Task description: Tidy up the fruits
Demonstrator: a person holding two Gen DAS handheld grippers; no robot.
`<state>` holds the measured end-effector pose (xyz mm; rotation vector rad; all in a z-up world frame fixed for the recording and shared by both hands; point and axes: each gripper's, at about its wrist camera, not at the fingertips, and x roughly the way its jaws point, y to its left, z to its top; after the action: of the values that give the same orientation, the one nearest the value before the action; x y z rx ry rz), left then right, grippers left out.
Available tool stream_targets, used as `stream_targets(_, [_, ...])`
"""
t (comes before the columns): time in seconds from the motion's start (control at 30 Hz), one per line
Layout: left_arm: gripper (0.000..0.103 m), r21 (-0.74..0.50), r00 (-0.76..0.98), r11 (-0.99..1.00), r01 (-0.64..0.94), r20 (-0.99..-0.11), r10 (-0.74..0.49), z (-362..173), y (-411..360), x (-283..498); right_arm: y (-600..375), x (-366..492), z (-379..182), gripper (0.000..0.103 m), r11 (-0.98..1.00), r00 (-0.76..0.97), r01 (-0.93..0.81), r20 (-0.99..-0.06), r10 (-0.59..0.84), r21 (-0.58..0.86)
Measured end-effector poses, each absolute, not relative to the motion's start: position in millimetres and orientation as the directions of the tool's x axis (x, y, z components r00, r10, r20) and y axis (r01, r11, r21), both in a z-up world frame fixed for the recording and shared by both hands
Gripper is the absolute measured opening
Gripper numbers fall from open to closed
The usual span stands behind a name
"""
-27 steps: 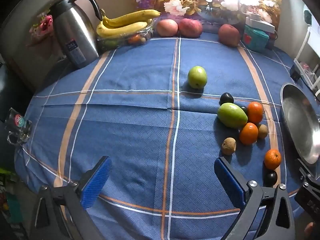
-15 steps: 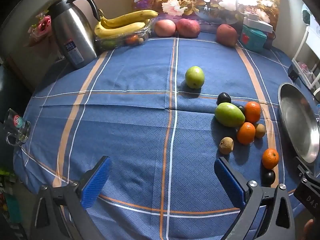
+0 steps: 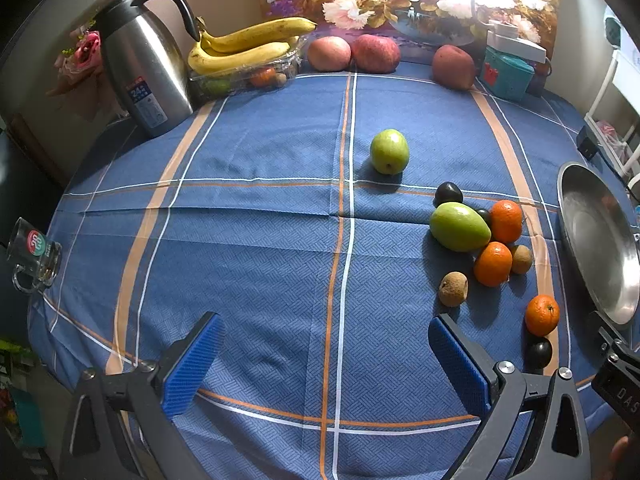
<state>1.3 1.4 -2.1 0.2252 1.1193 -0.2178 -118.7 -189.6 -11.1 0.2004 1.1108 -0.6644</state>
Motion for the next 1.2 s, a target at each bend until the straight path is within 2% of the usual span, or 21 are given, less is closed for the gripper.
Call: stream_targets(1.2, [0.103,0.069,0.420,0.957,0.283,-0.906,-0.059,-1.9,1.1,1.3,-191.0,-118.1,-13.2,0.103,0.790,0.269,0.589,-0.880,-0.390,-0.170])
